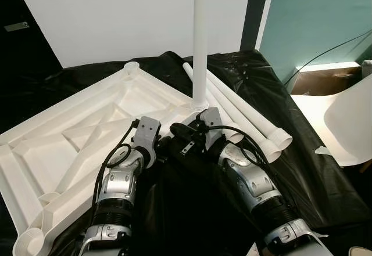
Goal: Building children table
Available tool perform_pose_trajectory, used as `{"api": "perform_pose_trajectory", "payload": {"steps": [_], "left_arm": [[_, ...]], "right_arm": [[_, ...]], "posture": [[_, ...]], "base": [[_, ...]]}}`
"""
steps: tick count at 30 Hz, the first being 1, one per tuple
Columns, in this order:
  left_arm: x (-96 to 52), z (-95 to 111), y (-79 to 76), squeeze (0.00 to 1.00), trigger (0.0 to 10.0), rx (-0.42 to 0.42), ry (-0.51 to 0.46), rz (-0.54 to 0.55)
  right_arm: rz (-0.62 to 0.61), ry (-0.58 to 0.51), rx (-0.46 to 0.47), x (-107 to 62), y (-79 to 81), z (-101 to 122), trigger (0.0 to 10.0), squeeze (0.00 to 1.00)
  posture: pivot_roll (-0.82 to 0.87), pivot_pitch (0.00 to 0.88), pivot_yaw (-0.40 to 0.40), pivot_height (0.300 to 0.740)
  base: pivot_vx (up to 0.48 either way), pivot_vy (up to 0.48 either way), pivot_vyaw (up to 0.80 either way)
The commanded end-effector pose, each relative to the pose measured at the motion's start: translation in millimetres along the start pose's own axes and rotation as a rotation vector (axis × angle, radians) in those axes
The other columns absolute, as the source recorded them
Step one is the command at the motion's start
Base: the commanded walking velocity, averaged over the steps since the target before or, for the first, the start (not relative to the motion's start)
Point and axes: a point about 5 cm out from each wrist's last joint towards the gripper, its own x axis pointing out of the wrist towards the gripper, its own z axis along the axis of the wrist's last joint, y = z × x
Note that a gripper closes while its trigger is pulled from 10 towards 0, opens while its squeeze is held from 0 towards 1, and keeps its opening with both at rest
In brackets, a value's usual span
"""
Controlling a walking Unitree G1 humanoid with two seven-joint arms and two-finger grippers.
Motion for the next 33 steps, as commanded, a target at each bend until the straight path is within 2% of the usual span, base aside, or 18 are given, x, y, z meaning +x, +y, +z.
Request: {"api": "perform_pose_trajectory", "payload": {"steps": [1,6,9,10,13,14,16,17,18,19,23,27,29,30,32,33], "left_arm": [[-10.7,-13.5,32.0,0.02,0.0,-0.063,0.035,0.628],[-16.0,-14.6,39.3,0.02,0.0,-0.091,0.014,0.706],[-14.4,-15.0,37.3,0.02,0.0,-0.101,0.007,0.675],[-11.6,-11.4,31.0,1.00,10.0,-0.099,-0.032,0.612],[-5.4,4.0,5.0,1.00,10.0,-0.098,-0.170,0.377],[-5.4,4.0,5.0,1.00,10.0,-0.098,-0.170,0.377],[-6.1,17.9,-17.0,1.00,10.0,-0.069,-0.277,0.178],[-9.1,23.8,-26.4,0.32,10.0,-0.064,-0.324,0.079],[-11.6,27.2,-32.0,0.32,10.0,-0.061,-0.352,0.018],[-16.1,30.9,-38.3,0.00,10.0,-0.050,-0.385,-0.062],[-31.5,38.9,-51.5,0.00,10.0,-0.019,-0.445,-0.260],[-39.1,38.8,-55.2,0.00,10.0,0.030,-0.436,-0.344],[-42.1,29.7,-56.8,0.00,10.0,0.108,-0.365,-0.400],[-42.1,29.7,-56.8,0.00,10.0,0.108,-0.365,-0.400],[-46.1,14.4,-57.9,0.00,10.0,0.190,-0.259,-0.455],[-46.1,14.4,-57.9,0.00,10.0,0.190,-0.259,-0.455]], "right_arm": [[0.004,0.002,-0.011,1.5,-0.2,1.6,10.0,0.00],[0.008,0.003,-0.014,1.2,0.3,1.6,10.0,0.00],[0.007,0.004,-0.014,0.6,0.2,1.2,10.0,0.00],[0.006,0.006,-0.014,0.0,0.1,1.0,10.0,0.00],[0.004,0.010,-0.014,-1.3,-0.2,0.5,10.0,0.00],[0.004,0.010,-0.014,-1.3,-0.2,0.5,10.0,0.00],[0.004,0.012,-0.014,-1.9,-0.4,0.1,10.0,0.00],[0.004,0.013,-0.014,-2.0,-0.4,0.0,10.0,0.00],[0.004,0.013,-0.013,-2.1,-0.4,0.0,10.0,0.00],[0.004,0.014,-0.013,-2.1,-0.5,-0.2,10.0,0.00],[0.007,0.016,-0.011,-1.9,0.0,-0.7,10.0,0.00],[0.011,0.017,-0.011,-1.7,0.5,-1.0,10.0,0.00],[0.013,0.017,-0.012,-1.5,1.3,-1.2,10.0,0.00],[0.013,0.017,-0.012,-1.5,1.3,-1.2,10.0,0.00],[0.013,0.018,-0.011,-1.8,1.9,-1.5,10.0,0.00],[0.013,0.018,-0.011,-1.8,1.9,-1.5,10.0,0.00]], "posture": [[0.11,0.000,0.030,0.740],[0.11,0.000,0.028,0.740],[0.11,0.000,0.028,0.740],[0.11,0.000,0.024,0.740],[0.10,0.000,0.023,0.740],[0.10,0.000,0.023,0.740],[0.10,0.000,0.022,0.740],[0.10,0.000,0.022,0.740],[0.10,0.000,0.022,0.740],[0.10,0.000,0.021,0.740],[0.11,0.000,0.023,0.740],[0.11,0.000,0.022,0.740],[0.11,0.000,0.023,0.740],[0.11,0.000,0.023,0.740],[0.11,0.000,0.024,0.740],[0.11,0.000,0.024,0.740]], "base": [[0.000,0.000,0.00],[0.000,0.000,0.00],[0.000,0.000,0.00],[0.000,0.000,0.00],[0.000,0.000,0.00],[0.000,0.000,0.00],[0.000,0.000,0.00],[0.000,0.000,0.00],[0.000,0.000,0.00],[0.000,0.000,0.00],[0.000,0.000,0.00],[0.000,0.000,0.00],[0.000,0.000,0.00],[0.000,0.000,0.00],[0.000,0.000,0.00],[0.000,0.000,0.00]]}}
